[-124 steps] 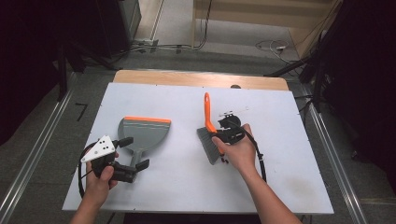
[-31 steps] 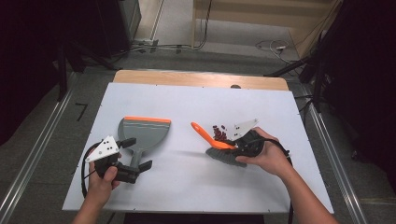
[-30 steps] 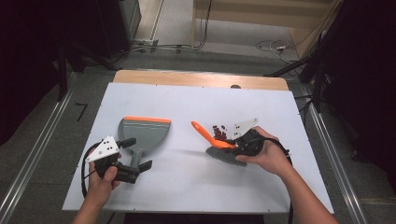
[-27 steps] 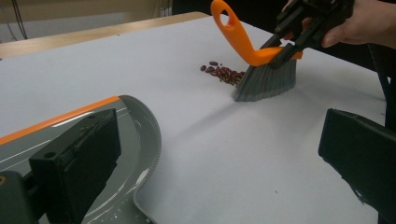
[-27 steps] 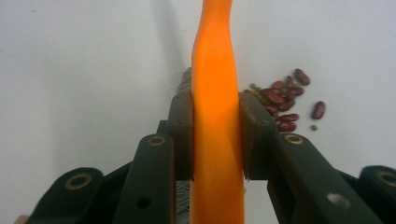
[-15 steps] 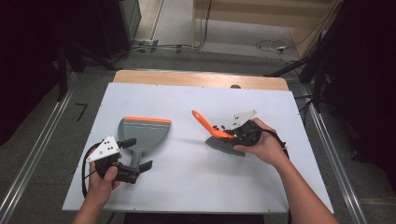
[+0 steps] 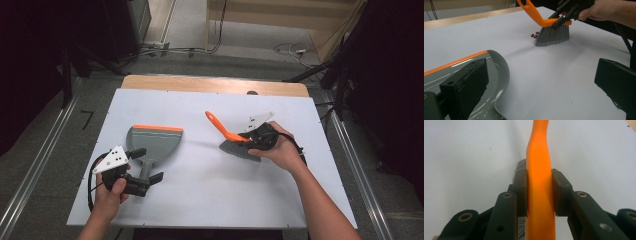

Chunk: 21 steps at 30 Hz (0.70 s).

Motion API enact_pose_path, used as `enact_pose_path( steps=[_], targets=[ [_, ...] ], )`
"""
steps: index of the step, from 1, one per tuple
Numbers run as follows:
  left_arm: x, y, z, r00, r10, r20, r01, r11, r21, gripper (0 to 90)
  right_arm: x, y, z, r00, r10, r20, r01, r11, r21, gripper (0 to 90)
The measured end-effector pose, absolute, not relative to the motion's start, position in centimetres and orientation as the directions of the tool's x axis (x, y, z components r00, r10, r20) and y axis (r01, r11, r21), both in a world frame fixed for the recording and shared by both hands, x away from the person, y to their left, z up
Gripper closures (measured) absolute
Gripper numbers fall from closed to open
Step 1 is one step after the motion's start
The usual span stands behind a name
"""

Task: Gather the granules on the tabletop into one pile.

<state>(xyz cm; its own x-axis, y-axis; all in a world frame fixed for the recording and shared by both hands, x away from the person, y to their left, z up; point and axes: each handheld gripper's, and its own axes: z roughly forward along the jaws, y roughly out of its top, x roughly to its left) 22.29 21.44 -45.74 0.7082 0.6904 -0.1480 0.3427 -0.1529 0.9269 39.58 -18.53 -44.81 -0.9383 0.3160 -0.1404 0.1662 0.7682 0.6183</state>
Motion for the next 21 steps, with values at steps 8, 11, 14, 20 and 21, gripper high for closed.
enact_pose_path(
  steps=[8, 11, 14, 20, 21],
  targets=[
    [22.28, 21.46, -45.74, 0.709, 0.69, -0.148, 0.342, -0.154, 0.927, 0.0, 40.34, -18.26, -44.81, -0.932, 0.335, -0.135, 0.182, 0.759, 0.625, 68.1],
    [22.3, 21.45, -45.74, 0.709, 0.689, -0.148, 0.342, -0.153, 0.927, 0.0, 40.57, -18.24, -44.86, -0.93, 0.345, -0.127, 0.193, 0.753, 0.629, 68.1],
    [22.29, 21.45, -45.74, 0.709, 0.689, -0.147, 0.341, -0.154, 0.928, 0.0, 40.61, -18.21, -44.8, -0.929, 0.352, -0.116, 0.205, 0.749, 0.631, 68.1],
    [22.26, 21.57, -45.69, 0.709, 0.689, -0.148, 0.337, -0.147, 0.93, 0.0, 39.87, -18.48, -44.18, -0.934, 0.349, -0.068, 0.237, 0.754, 0.613, 68.5],
    [22.25, 21.58, -45.69, 0.709, 0.69, -0.149, 0.338, -0.146, 0.93, 0.0, 39.62, -18.55, -43.98, -0.936, 0.345, -0.066, 0.235, 0.754, 0.613, 68.6]
  ],
)
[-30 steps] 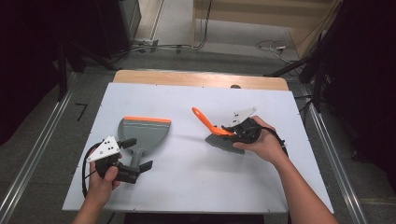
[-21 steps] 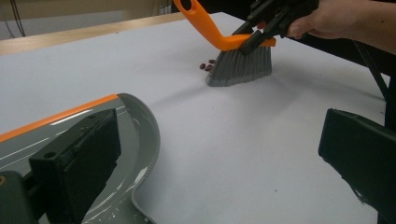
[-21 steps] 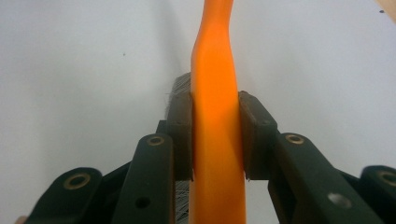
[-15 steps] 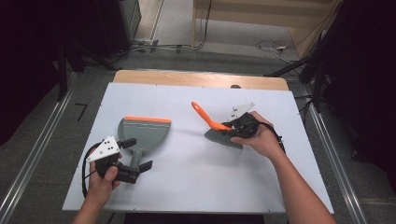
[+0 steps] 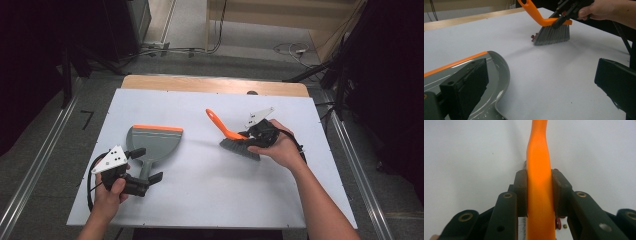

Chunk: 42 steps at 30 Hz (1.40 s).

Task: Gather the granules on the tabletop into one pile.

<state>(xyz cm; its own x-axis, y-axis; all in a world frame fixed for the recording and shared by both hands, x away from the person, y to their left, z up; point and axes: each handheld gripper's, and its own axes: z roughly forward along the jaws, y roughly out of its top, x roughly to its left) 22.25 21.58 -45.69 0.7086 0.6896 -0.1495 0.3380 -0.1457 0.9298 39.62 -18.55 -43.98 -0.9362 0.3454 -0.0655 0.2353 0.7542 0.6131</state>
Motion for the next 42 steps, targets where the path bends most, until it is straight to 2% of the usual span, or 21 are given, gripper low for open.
enact_pose_path(
  steps=[8, 13, 18, 26, 33, 38, 42],
  targets=[
    [22.2, 21.5, -45.7, 0.709, 0.689, -0.148, 0.339, -0.149, 0.929, 0.0, 38.5, -18.9, -41.6, -0.932, 0.359, -0.048, 0.236, 0.701, 0.673, 68.6],
    [22.3, 21.6, -45.7, 0.711, 0.687, -0.147, 0.337, -0.15, 0.93, 0.0, 37.9, -18.2, -41.7, -0.924, 0.372, 0.085, 0.333, 0.676, 0.658, 68.6],
    [22.3, 21.6, -45.7, 0.711, 0.688, -0.149, 0.337, -0.148, 0.93, 0.0, 38.1, -17.1, -44.2, -0.922, 0.383, 0.061, 0.344, 0.735, 0.584, 68.8],
    [22.3, 21.6, -45.7, 0.71, 0.688, -0.148, 0.338, -0.148, 0.93, 0.0, 40.0, -17.9, -44.4, -0.896, 0.444, -0.002, 0.348, 0.703, 0.62, 68.8],
    [22.3, 21.6, -45.7, 0.709, 0.689, -0.15, 0.339, -0.147, 0.929, 0.0, 39.5, -18.3, -43.4, -0.89, 0.455, 0.024, 0.359, 0.667, 0.653, 68.8],
    [22.3, 21.5, -45.7, 0.712, 0.687, -0.148, 0.339, -0.151, 0.929, 0.0, 39.1, -20.1, -41.4, -0.845, 0.533, 0.038, 0.392, 0.571, 0.721, 68.7],
    [22.3, 21.5, -45.7, 0.71, 0.687, -0.151, 0.34, -0.148, 0.928, 0.0, 39.6, -21.9, -40.8, -0.724, 0.69, -0.02, 0.464, 0.508, 0.725, 68.7]
  ],
)
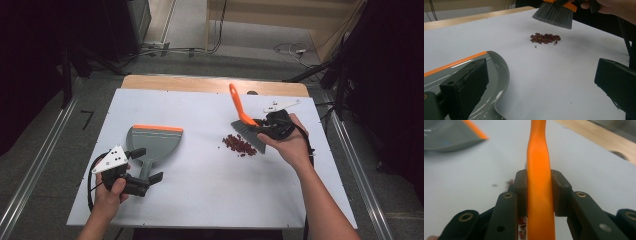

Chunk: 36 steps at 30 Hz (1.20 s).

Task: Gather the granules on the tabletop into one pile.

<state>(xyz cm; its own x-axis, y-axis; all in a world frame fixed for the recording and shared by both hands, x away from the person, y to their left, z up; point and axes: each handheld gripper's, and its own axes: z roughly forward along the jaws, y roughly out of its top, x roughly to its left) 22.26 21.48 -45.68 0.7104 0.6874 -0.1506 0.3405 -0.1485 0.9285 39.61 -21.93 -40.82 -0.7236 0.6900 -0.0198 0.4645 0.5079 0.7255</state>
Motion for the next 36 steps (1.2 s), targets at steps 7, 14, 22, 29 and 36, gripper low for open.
enact_pose_path(
  steps=[7, 14, 22, 29, 36],
  targets=[
    [22.3, 21.5, -45.7, 0.711, 0.687, -0.148, 0.34, -0.151, 0.928, 0.0, 40.7, -21.9, -43.7, -0.556, 0.812, -0.179, 0.549, 0.52, 0.654, 68.8],
    [22.3, 21.6, -45.7, 0.71, 0.688, -0.149, 0.339, -0.148, 0.929, 0.0, 39.8, -19.6, -44.7, -0.586, 0.79, -0.179, 0.536, 0.544, 0.645, 69.2],
    [22.2, 21.6, -45.6, 0.71, 0.689, -0.145, 0.333, -0.147, 0.931, 0.0, 38.9, -17.7, -44.6, -0.652, 0.741, -0.16, 0.502, 0.581, 0.64, 69.3],
    [22.2, 21.6, -45.6, 0.71, 0.689, -0.144, 0.333, -0.148, 0.931, 0.0, 38.7, -17.6, -43.3, -0.664, 0.726, -0.177, 0.462, 0.585, 0.666, 69.2],
    [22.2, 21.5, -45.6, 0.711, 0.688, -0.146, 0.334, -0.147, 0.931, 0.0, 39.7, -17.6, -44.0, -0.647, 0.728, -0.227, 0.468, 0.614, 0.636, 69.1]
  ],
)
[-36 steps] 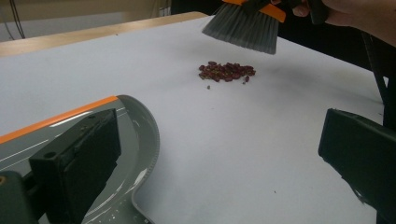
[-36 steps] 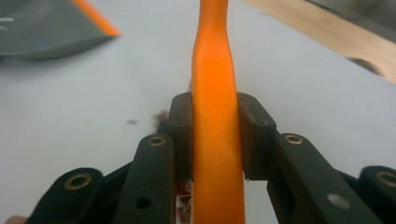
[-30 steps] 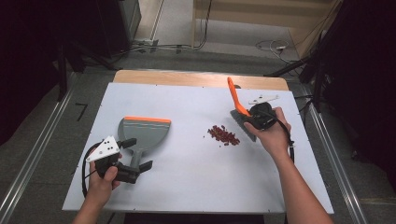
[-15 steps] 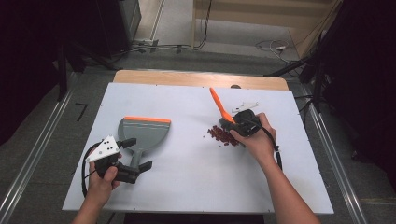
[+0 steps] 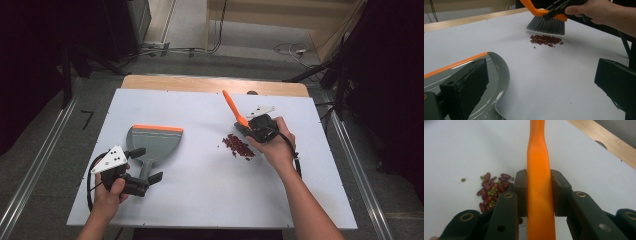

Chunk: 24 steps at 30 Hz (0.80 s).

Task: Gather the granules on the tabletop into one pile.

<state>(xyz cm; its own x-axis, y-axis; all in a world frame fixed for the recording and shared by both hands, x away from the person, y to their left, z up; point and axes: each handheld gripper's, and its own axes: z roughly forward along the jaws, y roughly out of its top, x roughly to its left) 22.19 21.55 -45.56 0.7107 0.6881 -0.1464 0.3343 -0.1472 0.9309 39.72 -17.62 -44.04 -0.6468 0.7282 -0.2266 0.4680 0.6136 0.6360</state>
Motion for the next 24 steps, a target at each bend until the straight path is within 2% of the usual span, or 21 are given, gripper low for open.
enact_pose_path(
  steps=[8, 13, 17, 19, 22, 24],
  targets=[
    [22.2, 21.6, -45.6, 0.712, 0.686, -0.147, 0.335, -0.148, 0.931, 0.0, 39.2, -17.0, -44.4, -0.725, 0.66, -0.197, 0.427, 0.655, 0.624, 69.1],
    [22.2, 21.5, -45.6, 0.712, 0.687, -0.146, 0.336, -0.152, 0.929, 0.0, 38.4, -17.4, -42.9, -0.694, 0.692, -0.198, 0.42, 0.613, 0.669, 69.0],
    [22.3, 21.4, -45.7, 0.713, 0.686, -0.145, 0.335, -0.152, 0.93, 0.0, 37.1, -16.4, -41.5, -0.742, 0.66, -0.113, 0.414, 0.585, 0.697, 69.0],
    [22.3, 21.4, -45.7, 0.714, 0.685, -0.145, 0.337, -0.155, 0.929, 0.0, 36.6, -15.4, -41.5, -0.781, 0.625, -0.021, 0.443, 0.576, 0.687, 69.0],
    [22.2, 21.3, -45.7, 0.715, 0.684, -0.144, 0.338, -0.158, 0.928, 0.0, 36.2, -13.6, -42.6, -0.807, 0.584, 0.083, 0.483, 0.574, 0.662, 69.0],
    [22.2, 21.4, -45.7, 0.715, 0.683, -0.145, 0.337, -0.156, 0.928, 0.0, 36.3, -12.8, -43.7, -0.805, 0.586, 0.087, 0.501, 0.595, 0.628, 69.0]
  ],
)
